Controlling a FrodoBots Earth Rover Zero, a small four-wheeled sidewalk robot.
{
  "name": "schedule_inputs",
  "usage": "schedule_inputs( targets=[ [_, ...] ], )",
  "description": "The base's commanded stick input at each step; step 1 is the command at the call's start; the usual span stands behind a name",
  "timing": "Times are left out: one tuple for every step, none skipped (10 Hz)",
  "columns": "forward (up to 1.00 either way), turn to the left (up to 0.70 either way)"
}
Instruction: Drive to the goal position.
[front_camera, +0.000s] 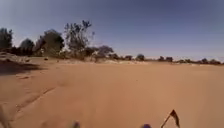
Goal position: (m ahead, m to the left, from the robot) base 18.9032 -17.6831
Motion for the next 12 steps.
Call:
schedule_inputs(
  targets=[
    [0.70, 0.00],
    [0.70, 0.00],
    [0.70, 0.00],
    [0.70, 0.00],
    [0.70, 0.00],
    [0.70, 0.00],
    [0.70, 0.00],
    [0.70, 0.00],
    [0.70, 0.00],
    [0.70, 0.00],
    [0.70, 0.00],
    [0.70, 0.00]
  ],
)
